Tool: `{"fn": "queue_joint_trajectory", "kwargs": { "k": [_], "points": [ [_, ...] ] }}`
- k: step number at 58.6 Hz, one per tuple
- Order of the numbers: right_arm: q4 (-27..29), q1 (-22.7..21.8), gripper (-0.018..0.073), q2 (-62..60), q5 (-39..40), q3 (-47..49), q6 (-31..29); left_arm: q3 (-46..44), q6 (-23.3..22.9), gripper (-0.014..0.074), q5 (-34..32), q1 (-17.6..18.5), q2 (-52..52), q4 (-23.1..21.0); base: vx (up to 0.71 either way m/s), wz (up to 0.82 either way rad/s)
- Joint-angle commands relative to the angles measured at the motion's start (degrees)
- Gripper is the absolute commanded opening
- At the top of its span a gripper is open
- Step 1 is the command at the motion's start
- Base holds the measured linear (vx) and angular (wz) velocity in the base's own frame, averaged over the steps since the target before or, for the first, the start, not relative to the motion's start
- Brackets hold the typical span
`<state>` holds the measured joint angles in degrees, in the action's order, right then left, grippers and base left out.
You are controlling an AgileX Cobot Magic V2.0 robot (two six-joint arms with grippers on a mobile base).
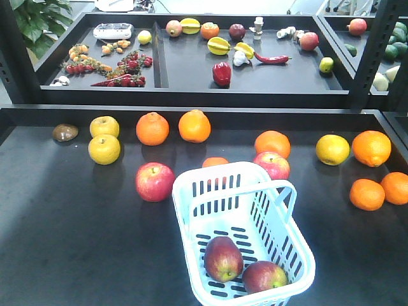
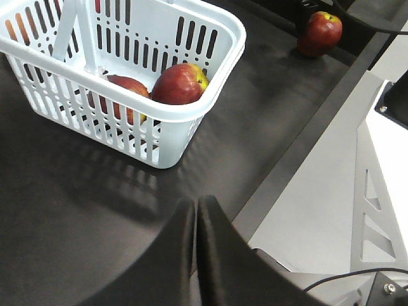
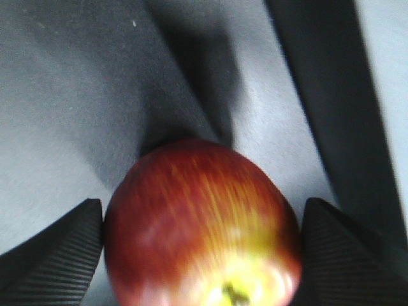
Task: Pick three apples into basket with both arms
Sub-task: 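Grasp a third red apple on the table with the right gripper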
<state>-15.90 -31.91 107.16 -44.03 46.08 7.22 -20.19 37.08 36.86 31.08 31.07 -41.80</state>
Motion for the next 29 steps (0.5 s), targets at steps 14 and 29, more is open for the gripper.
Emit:
{"fn": "queue_joint_trajectory", "kwargs": {
  "k": [14, 29],
  "points": [
    [-1.08, -0.25, 0.0498, -1.23, -2.08, 1.03, 0.51, -1.36, -0.61, -0.0006, -2.52, 0.14, -0.01, -2.41, 0.0, 0.0],
    [2.84, -0.17, 0.0117, -6.19, -3.37, 1.15, -1.08, -1.36, -0.61, -0.0006, -2.52, 0.14, -0.01, -2.41, 0.0, 0.0]
  ]
}}
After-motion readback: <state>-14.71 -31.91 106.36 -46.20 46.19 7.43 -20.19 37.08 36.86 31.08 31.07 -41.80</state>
